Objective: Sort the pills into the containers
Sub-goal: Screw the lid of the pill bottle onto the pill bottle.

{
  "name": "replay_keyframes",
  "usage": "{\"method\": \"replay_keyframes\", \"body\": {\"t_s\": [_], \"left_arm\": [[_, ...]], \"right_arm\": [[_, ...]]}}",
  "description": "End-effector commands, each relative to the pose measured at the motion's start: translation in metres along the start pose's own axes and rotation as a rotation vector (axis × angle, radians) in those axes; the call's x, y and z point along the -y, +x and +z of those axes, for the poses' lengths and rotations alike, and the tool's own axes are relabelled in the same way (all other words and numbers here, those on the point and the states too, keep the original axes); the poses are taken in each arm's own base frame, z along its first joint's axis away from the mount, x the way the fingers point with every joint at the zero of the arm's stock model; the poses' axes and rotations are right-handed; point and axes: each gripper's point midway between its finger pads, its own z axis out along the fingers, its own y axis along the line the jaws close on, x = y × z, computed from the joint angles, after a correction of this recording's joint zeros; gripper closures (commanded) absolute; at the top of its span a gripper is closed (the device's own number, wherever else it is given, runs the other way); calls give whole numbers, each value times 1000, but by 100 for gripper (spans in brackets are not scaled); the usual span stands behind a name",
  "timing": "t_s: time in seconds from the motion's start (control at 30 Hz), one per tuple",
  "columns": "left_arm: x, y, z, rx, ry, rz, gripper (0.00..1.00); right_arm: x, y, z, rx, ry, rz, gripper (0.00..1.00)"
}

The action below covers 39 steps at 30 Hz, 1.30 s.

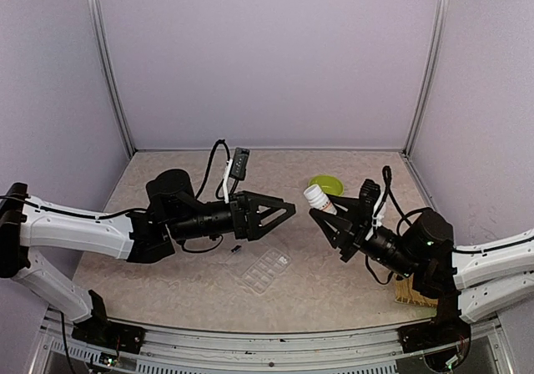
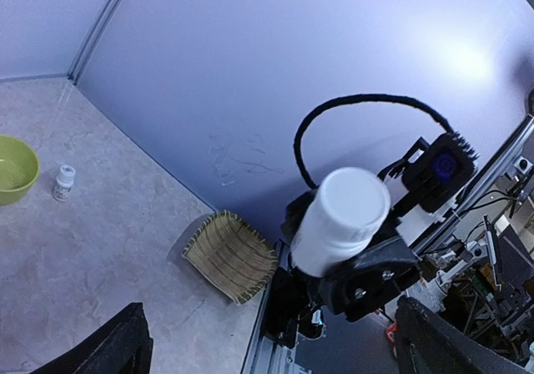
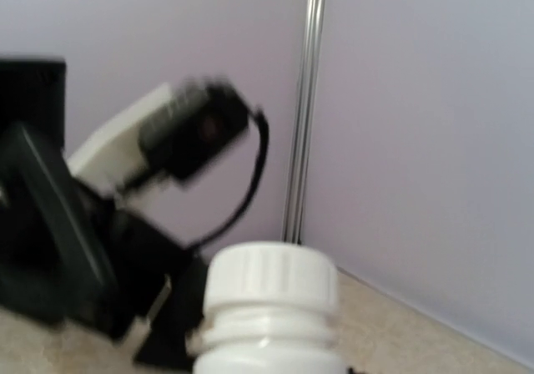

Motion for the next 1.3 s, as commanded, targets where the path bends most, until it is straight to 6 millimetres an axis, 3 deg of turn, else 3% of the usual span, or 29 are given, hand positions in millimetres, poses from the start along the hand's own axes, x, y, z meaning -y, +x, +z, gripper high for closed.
{"method": "replay_keyframes", "body": {"t_s": [0.0, 0.8, 1.27], "left_arm": [[28, -19, -10, 52, 83, 76, 1], [38, -11, -1, 33, 138, 57, 1], [50, -17, 1, 41, 185, 71, 1]], "right_arm": [[-10, 11, 11, -50, -32, 13, 100], [-24, 35, 34, -135, -72, 45, 100], [-38, 54, 44, -183, -126, 65, 100]]}}
